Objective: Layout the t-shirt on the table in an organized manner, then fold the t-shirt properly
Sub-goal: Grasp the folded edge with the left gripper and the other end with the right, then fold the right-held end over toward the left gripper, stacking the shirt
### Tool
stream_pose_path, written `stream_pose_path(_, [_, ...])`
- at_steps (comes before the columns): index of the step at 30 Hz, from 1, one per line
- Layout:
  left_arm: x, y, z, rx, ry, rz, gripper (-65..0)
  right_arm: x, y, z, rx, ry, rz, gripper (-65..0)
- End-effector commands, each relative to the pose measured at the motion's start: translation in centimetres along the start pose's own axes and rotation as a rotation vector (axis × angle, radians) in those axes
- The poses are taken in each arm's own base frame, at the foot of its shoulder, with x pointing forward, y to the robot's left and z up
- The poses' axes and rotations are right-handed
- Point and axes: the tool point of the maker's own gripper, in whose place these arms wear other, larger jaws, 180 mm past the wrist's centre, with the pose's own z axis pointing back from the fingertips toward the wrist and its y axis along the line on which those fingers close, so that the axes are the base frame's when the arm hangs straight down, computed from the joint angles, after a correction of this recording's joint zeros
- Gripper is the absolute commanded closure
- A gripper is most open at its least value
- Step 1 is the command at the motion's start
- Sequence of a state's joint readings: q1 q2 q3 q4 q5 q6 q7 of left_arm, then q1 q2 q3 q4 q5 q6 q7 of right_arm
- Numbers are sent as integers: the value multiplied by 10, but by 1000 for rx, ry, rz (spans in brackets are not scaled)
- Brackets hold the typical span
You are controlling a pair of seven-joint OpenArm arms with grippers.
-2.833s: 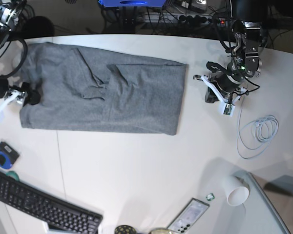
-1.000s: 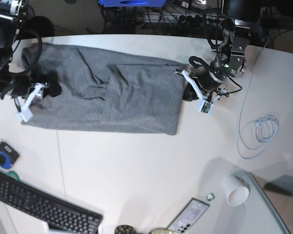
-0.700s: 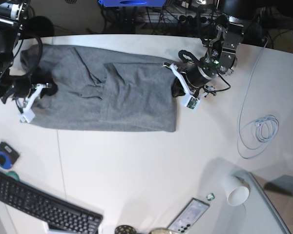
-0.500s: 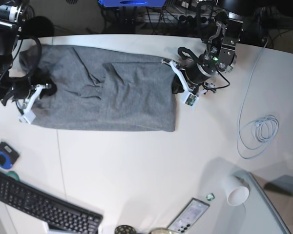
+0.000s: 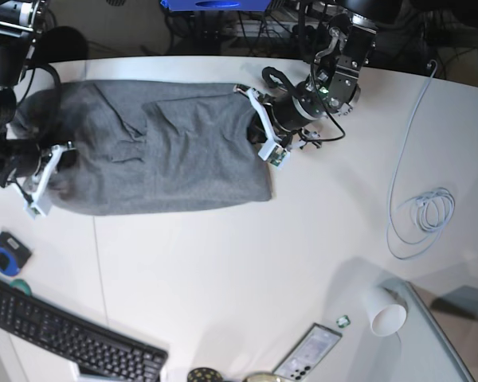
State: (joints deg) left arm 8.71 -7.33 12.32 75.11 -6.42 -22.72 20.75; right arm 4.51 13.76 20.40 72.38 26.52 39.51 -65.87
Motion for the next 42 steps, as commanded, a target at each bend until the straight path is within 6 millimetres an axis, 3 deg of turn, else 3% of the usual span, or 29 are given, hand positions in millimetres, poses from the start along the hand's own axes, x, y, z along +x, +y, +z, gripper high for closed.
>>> stream_pose_path(1, [20, 7, 1, 7, -52, -15, 0, 21, 6, 10, 7, -66, 33, -8])
stream_pose_path(9, [26, 18, 6, 26, -61, -40, 0, 46, 44, 16, -16, -109, -12, -8])
stream_pose_path(19, [35, 16, 2, 19, -75, -50, 0, 69, 129, 2, 93, -151, -25, -8])
stream_pose_path(27, [35, 16, 2, 19, -75, -50, 0, 76, 177, -12, 148, -136, -50, -8])
stream_pose_path(32, [36, 18, 3, 24, -78, -47, 0, 82, 188, -17, 154, -167, -58, -8])
stream_pose_path(37, [36, 19, 4, 26, -79, -48, 0, 72, 185, -31, 158, -123, -84, -14])
stream_pose_path(40, [36, 19, 3, 25, -78, -49, 0, 68, 195, -39, 184, -104, -105, -20])
stream_pose_path(42, [36, 19, 4, 26, -79, -48, 0, 69, 200, -41, 193, -110, -108, -69])
